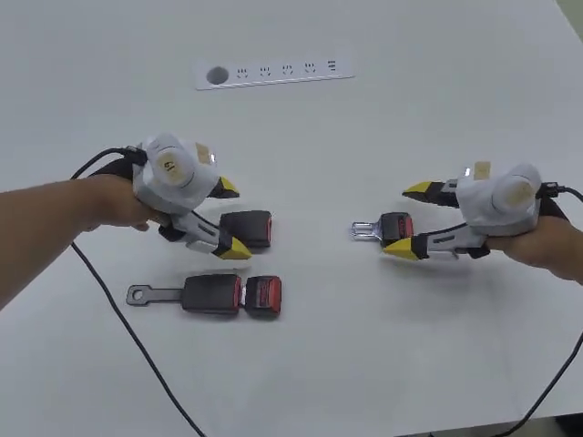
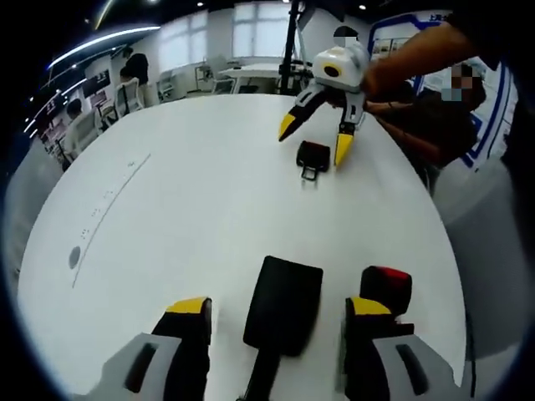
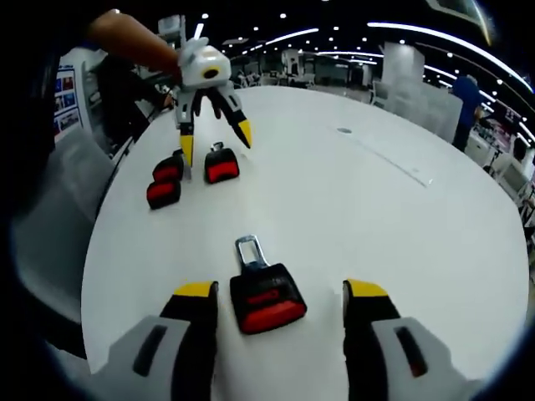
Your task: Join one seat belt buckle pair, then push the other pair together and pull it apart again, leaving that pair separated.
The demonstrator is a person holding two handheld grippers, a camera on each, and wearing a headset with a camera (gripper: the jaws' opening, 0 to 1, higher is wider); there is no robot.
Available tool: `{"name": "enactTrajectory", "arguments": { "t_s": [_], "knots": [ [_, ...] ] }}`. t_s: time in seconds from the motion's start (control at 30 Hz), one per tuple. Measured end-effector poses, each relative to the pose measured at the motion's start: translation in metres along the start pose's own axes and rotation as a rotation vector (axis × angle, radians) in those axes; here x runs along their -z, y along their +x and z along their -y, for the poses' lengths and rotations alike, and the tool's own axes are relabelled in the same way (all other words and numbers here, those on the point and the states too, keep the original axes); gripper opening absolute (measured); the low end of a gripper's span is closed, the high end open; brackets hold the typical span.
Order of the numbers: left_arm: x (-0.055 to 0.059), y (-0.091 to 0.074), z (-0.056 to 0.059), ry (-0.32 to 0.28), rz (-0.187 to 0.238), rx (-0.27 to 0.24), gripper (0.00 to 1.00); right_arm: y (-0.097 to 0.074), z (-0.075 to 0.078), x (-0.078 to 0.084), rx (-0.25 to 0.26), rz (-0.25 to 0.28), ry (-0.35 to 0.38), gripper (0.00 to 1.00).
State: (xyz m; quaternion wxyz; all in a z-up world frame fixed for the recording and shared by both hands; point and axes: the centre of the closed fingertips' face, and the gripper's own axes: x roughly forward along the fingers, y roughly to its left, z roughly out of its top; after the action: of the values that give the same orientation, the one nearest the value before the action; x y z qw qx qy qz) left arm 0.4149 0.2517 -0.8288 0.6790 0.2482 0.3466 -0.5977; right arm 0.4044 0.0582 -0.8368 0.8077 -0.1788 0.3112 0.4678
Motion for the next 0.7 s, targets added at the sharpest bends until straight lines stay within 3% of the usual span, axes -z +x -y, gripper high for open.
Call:
{"name": "enactTrajectory", "arguments": {
  "t_s": [0.17, 0.3, 0.5, 0.57, 0.7],
  "knots": [
    [-0.010, -0.016, -0.003, -0.044, 0.071, -0.077, 0.80, -0.007, 0.005, -0.011, 0.105, 0.054, 0.072, 0.74],
    [-0.009, -0.031, -0.001, -0.058, 0.092, -0.137, 0.90, -0.014, 0.001, -0.022, 0.162, 0.092, 0.097, 0.80],
    [-0.007, -0.053, 0.017, -0.124, 0.159, -0.177, 0.95, -0.020, -0.020, -0.036, 0.194, 0.109, 0.080, 0.88],
    [-0.004, -0.063, 0.021, -0.148, 0.177, -0.213, 0.95, -0.023, -0.029, -0.043, 0.205, 0.127, 0.084, 0.89],
    [-0.005, -0.084, 0.034, -0.213, 0.263, -0.265, 0.97, -0.027, -0.039, -0.047, 0.228, 0.153, 0.104, 0.92]
  ]
}}
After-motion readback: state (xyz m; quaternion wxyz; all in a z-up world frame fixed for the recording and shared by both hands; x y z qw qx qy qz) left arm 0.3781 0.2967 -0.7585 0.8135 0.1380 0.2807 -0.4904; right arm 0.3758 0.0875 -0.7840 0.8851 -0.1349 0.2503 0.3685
